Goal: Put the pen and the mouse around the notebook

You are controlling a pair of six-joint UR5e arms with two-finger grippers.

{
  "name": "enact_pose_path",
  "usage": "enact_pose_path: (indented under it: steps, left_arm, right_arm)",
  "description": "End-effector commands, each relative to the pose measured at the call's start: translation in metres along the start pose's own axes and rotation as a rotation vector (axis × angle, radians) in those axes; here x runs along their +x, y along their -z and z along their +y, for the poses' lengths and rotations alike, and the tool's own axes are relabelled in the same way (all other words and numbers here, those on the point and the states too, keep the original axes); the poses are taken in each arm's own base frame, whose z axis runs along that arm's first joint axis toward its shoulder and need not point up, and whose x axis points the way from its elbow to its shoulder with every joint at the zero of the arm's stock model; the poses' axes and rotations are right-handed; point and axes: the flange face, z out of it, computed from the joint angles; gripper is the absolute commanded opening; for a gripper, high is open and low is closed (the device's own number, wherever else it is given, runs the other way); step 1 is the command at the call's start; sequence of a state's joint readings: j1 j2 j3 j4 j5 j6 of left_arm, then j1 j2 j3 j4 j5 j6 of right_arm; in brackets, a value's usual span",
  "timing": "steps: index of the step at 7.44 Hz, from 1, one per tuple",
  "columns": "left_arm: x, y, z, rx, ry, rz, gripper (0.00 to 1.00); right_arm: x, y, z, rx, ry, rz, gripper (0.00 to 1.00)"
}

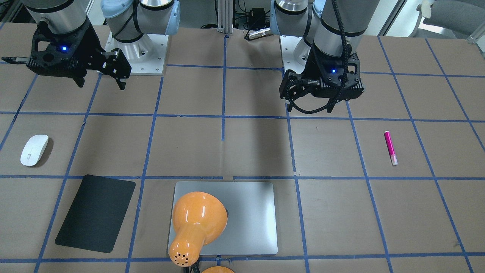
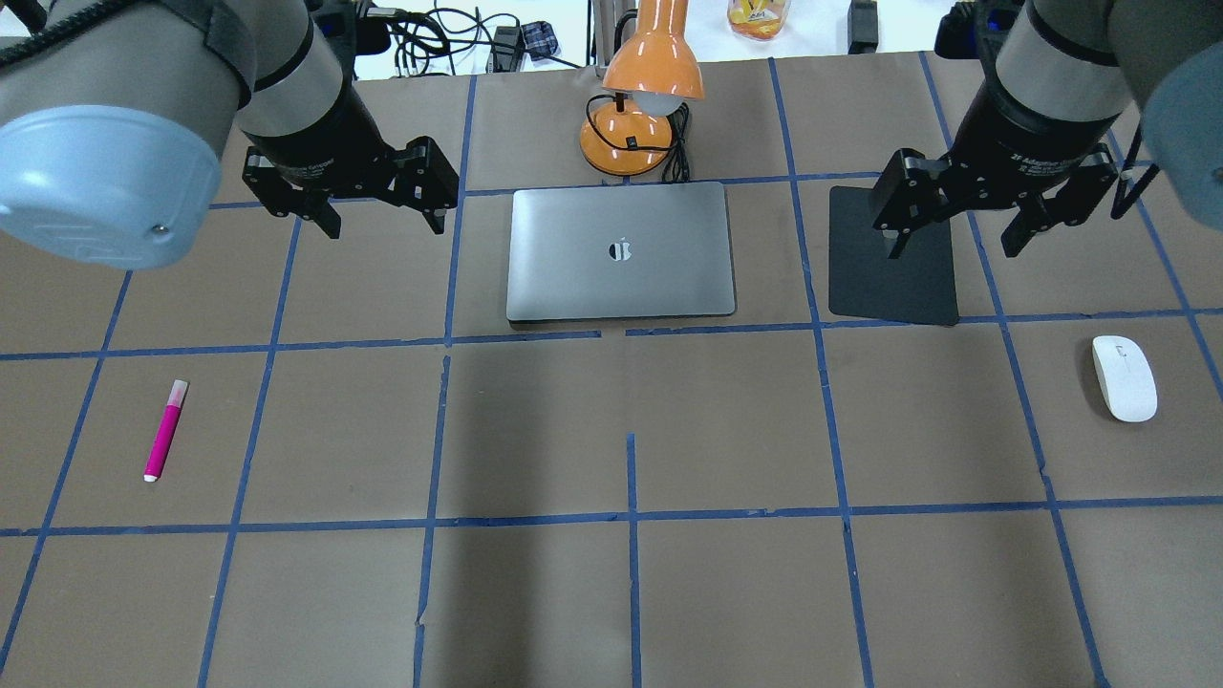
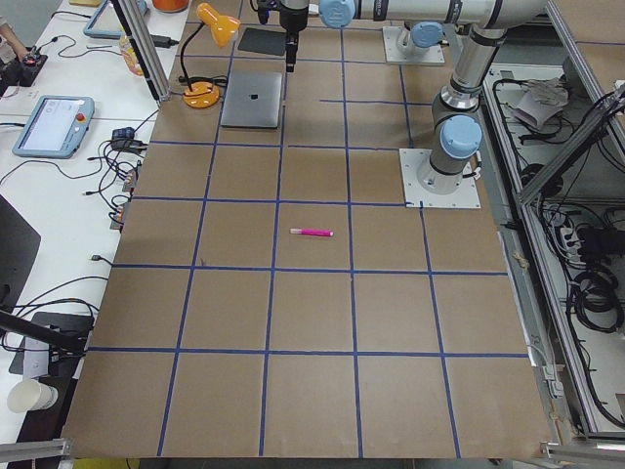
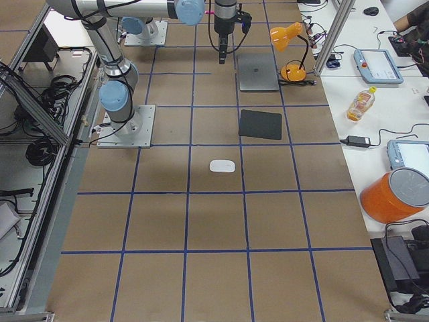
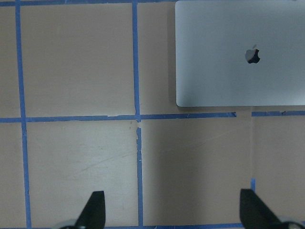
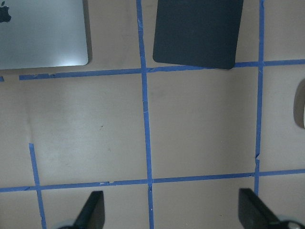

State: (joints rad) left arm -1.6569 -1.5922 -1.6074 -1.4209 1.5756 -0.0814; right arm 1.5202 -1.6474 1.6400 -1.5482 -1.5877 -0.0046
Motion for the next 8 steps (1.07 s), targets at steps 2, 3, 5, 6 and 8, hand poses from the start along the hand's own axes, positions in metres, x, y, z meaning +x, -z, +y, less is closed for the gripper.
enact_pose_path:
  steps: [2,3,5,6,8]
  left_arm:
    - [0.000,0.002,0.002,0.006,0.000,-0.001,1.00]
    - [-0.001,0.002,0.004,-0.003,0.002,-0.002,1.00]
    - [-0.003,-0.013,0.011,-0.045,0.014,-0.006,1.00]
    - [-0.031,-0.024,0.004,-0.057,0.076,-0.015,1.00]
    - [-0.113,-0.055,-0.004,-0.129,0.225,-0.013,1.00]
  right_arm:
    - [0.001,0.000,-0.001,0.003,-0.002,0.002,1.00]
    - [0.001,-0.009,-0.003,-0.018,-0.003,0.001,1.00]
    - [0.009,-0.014,-0.005,-0.030,-0.016,0.021,1.00]
    - [0.011,-0.017,-0.007,-0.034,-0.022,0.022,1.00]
    - [0.080,-0.020,-0.019,-0.043,-0.145,0.010,1.00]
